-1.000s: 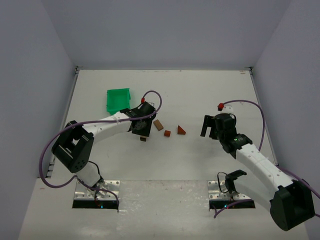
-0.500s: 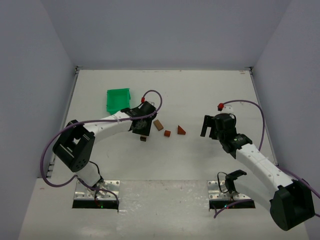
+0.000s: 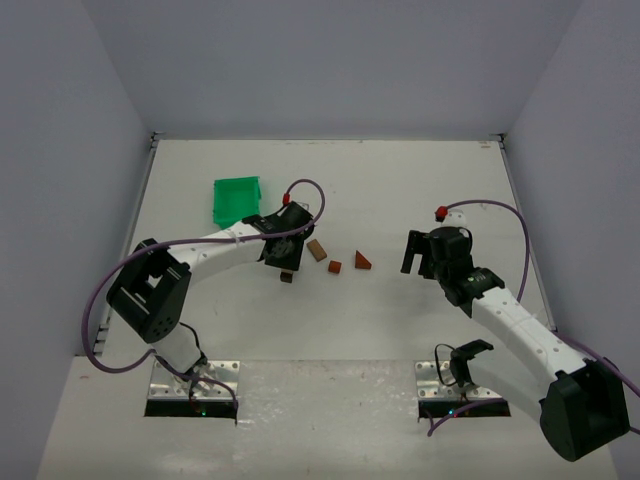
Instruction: Build the wood block tower
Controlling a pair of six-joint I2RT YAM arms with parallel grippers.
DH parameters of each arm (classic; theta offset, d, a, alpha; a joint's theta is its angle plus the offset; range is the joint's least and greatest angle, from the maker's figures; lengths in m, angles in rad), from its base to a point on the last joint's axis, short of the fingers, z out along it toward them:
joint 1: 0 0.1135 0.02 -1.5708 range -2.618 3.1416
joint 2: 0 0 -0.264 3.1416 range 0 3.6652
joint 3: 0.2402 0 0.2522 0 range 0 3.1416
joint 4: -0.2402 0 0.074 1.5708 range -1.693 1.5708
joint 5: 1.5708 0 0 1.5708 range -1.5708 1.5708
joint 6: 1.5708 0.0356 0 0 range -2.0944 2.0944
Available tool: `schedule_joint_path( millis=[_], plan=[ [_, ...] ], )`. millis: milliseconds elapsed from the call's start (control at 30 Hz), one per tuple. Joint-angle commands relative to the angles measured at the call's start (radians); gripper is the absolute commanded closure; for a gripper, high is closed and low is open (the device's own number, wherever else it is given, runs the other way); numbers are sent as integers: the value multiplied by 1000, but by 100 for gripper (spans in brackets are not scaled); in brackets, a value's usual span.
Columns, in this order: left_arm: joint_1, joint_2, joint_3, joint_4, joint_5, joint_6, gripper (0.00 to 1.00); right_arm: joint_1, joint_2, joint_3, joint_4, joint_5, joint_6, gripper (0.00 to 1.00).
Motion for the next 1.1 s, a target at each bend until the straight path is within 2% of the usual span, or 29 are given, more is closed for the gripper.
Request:
schedule_joint_path(
  millis=[0,133,433,533,600,667,800,900,1067],
  plan=[
    [1,-10,16,4,9,-14,65,-5,2,40,23,9,-10,1],
    [1,-12,16,5,18,-14,49,-5,8,41,24,8,-12,1],
    [2,-12,31,4,26,-14,40,-5,7,40,24,5,-12,1],
    [1,-28,56,2,32,-23,27,-4,7,41,24,7,-12,1],
    [0,-43,75,0,38,-31,8,-4,7,39,24,9,-12,1],
    [-4,-68,109,4,38,-45,0,-5,5,39,24,14,-12,1],
    [-11,-72,200,4,45,-94,0,-4,6,38,23,23,-8,1],
    [-42,-43,249,2,-7,-146,0,-4,2,38,22,27,-6,1],
    [-74,61,366,-115,-106,-305,0,-4,-14,38,3,49,0,1]
  ],
)
